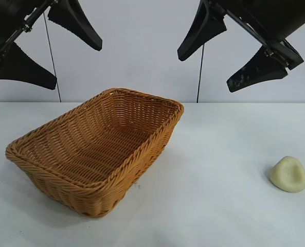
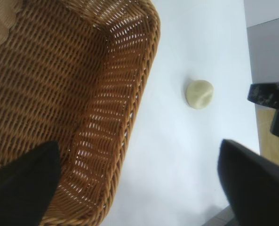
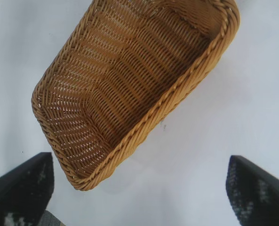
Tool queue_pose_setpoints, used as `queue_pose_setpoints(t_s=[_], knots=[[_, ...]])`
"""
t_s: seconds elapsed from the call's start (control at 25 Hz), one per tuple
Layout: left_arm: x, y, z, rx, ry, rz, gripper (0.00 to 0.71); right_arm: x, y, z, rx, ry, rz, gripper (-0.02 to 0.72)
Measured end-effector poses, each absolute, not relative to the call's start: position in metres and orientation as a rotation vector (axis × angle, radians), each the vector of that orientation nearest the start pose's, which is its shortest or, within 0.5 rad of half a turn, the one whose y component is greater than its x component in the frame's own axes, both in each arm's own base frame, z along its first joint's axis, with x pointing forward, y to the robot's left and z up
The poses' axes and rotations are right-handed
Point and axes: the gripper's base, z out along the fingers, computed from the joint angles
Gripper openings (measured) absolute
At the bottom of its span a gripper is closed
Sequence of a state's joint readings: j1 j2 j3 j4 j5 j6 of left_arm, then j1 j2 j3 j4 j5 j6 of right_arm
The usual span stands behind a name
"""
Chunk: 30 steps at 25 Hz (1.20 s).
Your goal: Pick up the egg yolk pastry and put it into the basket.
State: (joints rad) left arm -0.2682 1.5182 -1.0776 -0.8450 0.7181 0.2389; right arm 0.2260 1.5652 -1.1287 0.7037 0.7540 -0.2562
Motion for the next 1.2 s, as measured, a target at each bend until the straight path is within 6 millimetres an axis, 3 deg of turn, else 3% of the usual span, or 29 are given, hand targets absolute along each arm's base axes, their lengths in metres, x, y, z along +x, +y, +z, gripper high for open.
queue_pose_setpoints(t_s=[1.04,1.2], knots=[[0.294,-0.127,0.280,-0.006,2.528,-0.938,0.696,0.309,0.112,0.273,-0.093,2.576,0.786,0.685],[0.295,-0.116,0.283,-0.056,2.524,-0.933,0.696,0.309,0.112,0.273,-0.093,2.576,0.786,0.685]])
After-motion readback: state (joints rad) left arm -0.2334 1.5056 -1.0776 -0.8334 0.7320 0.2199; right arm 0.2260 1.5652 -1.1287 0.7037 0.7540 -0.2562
